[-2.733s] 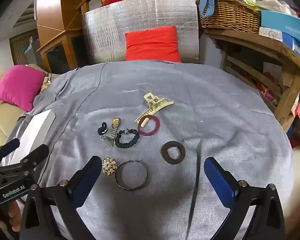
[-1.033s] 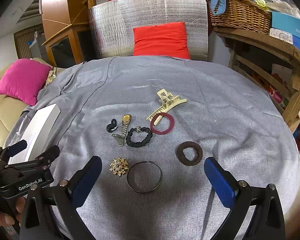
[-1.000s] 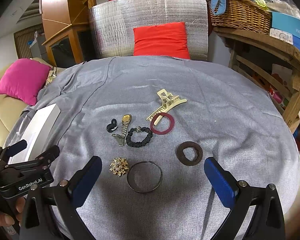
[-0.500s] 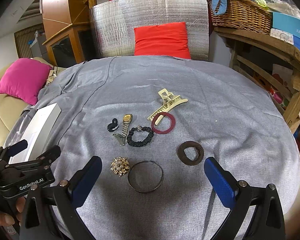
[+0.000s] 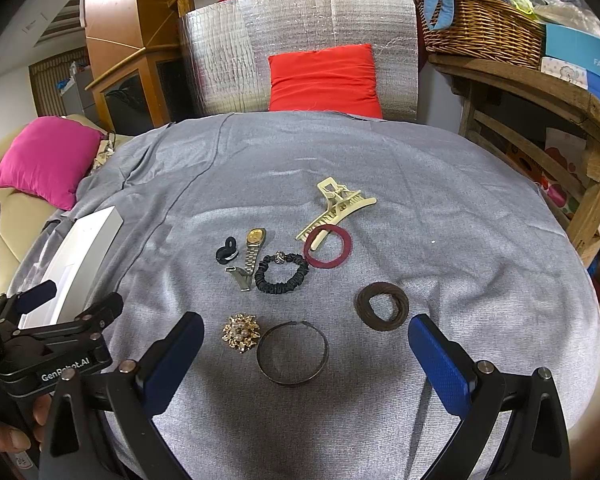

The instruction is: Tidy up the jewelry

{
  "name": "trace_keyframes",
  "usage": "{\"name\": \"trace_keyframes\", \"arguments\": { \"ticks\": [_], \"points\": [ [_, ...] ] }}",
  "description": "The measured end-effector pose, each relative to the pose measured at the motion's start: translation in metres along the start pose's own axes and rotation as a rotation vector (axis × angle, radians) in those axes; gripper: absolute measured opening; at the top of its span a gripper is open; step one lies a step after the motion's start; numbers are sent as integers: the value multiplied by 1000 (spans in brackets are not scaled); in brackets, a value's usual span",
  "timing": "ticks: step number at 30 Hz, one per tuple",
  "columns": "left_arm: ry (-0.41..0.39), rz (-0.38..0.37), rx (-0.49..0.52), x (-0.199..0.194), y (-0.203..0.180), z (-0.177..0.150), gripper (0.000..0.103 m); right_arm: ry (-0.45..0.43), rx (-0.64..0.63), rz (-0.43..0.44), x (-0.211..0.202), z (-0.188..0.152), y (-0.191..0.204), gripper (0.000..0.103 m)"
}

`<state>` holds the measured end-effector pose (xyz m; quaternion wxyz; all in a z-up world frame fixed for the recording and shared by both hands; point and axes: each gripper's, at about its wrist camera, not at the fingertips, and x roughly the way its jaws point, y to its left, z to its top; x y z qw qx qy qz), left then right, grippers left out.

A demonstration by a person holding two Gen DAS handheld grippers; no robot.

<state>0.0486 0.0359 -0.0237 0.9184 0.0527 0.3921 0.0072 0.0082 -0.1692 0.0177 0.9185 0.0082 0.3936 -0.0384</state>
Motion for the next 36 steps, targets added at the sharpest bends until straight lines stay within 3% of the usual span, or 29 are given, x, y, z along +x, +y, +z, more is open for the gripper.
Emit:
{"name": "trace_keyframes", "arguments": {
  "ticks": [18,23,25,27,33,36],
  "points": [
    [36,-9,0,7,3,0,103,-2,16,2,0,2,-4,103],
    [90,-29,-1,23,10,2,103,11,101,30,4,9,-30,103],
    [123,-69,-6,32,14,5,103,23,163,70,9,14,-46,103],
    [152,-113,-17,43,20,10,103,40,214,110,15,20,-58,97],
    [191,-131,-8,67,25,17,103,107,314,192,45,37,-90,78],
    [207,-142,9,71,17,15,103,135,371,221,70,50,-105,77]
  ]
}}
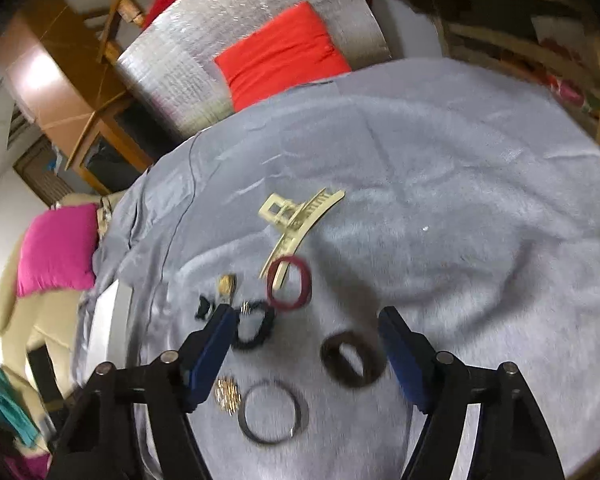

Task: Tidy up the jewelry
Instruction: 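Move the left gripper to the gold pearl brooch and close on it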

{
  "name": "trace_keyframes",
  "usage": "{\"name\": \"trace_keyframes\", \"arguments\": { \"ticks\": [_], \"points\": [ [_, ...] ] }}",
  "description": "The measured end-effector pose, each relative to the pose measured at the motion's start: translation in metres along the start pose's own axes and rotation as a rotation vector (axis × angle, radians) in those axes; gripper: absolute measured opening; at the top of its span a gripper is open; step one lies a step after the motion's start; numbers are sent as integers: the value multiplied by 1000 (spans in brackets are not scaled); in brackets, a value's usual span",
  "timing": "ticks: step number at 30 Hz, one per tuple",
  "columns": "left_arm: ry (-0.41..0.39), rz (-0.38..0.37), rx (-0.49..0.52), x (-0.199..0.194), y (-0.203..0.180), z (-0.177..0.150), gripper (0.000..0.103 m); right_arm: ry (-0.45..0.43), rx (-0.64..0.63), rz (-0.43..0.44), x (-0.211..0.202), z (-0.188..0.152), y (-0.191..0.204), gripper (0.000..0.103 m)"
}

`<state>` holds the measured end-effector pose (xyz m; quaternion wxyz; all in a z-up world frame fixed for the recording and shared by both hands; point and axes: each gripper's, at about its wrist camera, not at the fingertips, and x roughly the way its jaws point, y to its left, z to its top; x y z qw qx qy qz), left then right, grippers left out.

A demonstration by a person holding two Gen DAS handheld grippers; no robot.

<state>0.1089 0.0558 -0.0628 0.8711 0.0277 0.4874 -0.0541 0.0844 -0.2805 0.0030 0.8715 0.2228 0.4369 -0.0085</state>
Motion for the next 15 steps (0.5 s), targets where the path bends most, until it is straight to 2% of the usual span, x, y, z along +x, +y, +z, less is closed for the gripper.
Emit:
{"name": "trace_keyframes", "arguments": {
  "ticks": [4,7,9,13,15],
  "points": [
    [4,-18,53,4,-16,0,103,39,17,3,21,11,-2,77],
    [4,-47,89,3,-26,-1,103,70,34,47,30,9,-1,77],
    [1,-71,108,2,-32,-1,103,81,14,33,35,8,3,77],
    [-3,-104,114,-1,-38,-2,103,102,5,36,42,3,8,76],
    [0,-126,119,-3,-43,-5,99,104,1,31,42,2,7,73]
  ]
}}
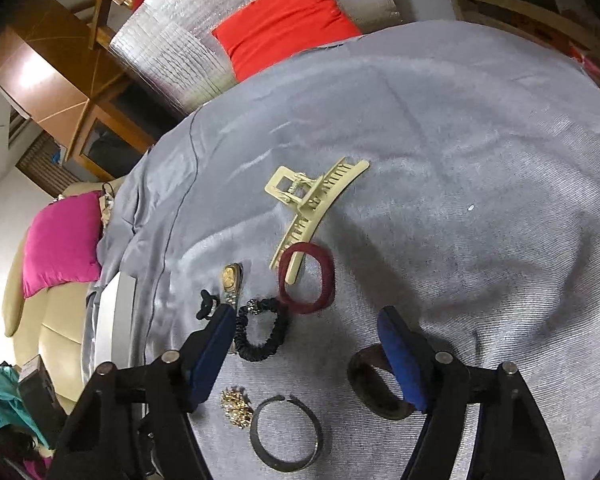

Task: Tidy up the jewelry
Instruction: 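Move the left gripper to the gold pearl brooch and close on it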

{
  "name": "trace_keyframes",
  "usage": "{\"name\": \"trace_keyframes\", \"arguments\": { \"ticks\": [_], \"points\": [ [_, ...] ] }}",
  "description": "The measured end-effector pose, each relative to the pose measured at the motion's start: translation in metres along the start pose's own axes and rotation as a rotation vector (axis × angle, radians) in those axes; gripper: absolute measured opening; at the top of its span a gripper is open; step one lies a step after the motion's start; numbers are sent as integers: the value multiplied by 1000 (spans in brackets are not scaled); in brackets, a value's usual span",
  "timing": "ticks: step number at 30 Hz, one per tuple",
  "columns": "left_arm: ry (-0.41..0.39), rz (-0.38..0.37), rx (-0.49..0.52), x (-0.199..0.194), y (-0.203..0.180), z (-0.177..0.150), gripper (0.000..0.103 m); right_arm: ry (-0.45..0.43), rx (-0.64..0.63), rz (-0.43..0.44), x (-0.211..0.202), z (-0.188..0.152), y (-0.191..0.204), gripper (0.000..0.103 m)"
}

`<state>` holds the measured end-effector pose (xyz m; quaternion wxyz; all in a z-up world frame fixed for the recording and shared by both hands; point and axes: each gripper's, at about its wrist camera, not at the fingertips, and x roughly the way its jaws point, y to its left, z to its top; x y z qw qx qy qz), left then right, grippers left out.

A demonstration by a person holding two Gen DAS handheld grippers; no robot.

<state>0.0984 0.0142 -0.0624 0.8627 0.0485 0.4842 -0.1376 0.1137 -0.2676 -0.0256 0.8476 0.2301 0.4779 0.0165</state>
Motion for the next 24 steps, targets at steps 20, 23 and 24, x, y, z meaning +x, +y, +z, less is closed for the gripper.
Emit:
{"name": "trace_keyframes", "arguments": {
  "ticks": [20,23,24],
  "points": [
    [-16,-154,216,7,-60,-10,76,12,-76,25,-53,-33,-24,66],
    [20,-152,240,16,-61,-12,76,-2,-42,25,-56,-30,-31,66],
    [34,-150,241,20,-60,-12,76,-8,-38,28,-58,-30,-32,66]
  ]
}}
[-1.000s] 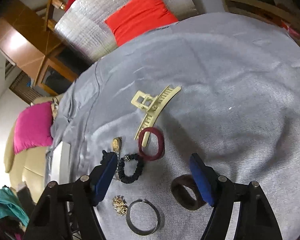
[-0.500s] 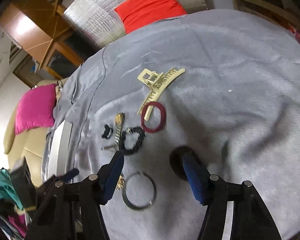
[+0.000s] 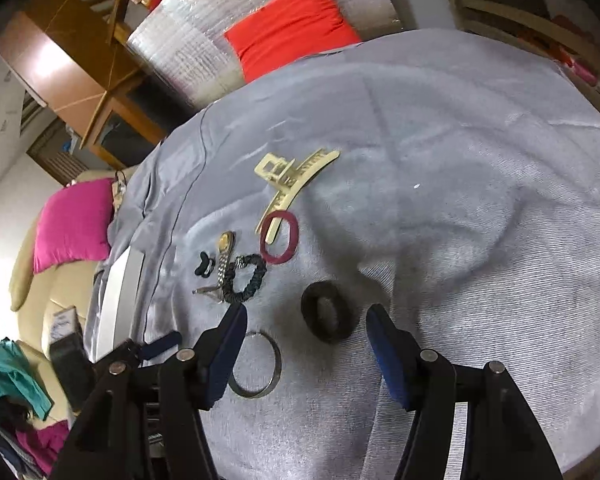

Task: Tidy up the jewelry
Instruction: 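Move the left gripper to the gold pearl brooch and close on it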

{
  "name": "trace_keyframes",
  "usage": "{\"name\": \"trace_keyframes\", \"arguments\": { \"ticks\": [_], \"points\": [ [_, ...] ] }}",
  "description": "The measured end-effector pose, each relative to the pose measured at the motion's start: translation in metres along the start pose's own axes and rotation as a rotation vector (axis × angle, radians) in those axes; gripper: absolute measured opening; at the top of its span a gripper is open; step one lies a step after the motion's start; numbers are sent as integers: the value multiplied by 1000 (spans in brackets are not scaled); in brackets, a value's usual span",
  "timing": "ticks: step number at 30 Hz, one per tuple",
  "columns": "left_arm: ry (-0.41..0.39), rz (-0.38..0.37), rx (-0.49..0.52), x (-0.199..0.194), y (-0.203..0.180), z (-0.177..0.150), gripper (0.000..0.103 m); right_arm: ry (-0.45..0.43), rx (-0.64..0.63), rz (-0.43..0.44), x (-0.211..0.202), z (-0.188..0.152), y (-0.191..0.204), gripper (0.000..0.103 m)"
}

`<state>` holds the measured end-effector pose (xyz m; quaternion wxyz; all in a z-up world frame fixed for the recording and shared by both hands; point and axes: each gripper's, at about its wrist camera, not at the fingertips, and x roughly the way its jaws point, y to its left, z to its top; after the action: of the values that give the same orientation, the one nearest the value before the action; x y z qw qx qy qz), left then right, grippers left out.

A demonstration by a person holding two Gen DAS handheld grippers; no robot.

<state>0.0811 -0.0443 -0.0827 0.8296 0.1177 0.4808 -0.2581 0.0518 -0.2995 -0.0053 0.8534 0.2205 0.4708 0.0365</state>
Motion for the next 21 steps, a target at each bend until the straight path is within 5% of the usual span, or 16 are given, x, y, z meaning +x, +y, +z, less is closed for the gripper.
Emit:
{"name": "trace_keyframes", "arguments": {
  "ticks": [18,21],
  "points": [
    [-18,2,2,22,-6,18,76,0,18,39,-1,1,0,66],
    [-35,11,-15,19,-3,16,62,6,6,47,0,0,5,66]
  ]
}}
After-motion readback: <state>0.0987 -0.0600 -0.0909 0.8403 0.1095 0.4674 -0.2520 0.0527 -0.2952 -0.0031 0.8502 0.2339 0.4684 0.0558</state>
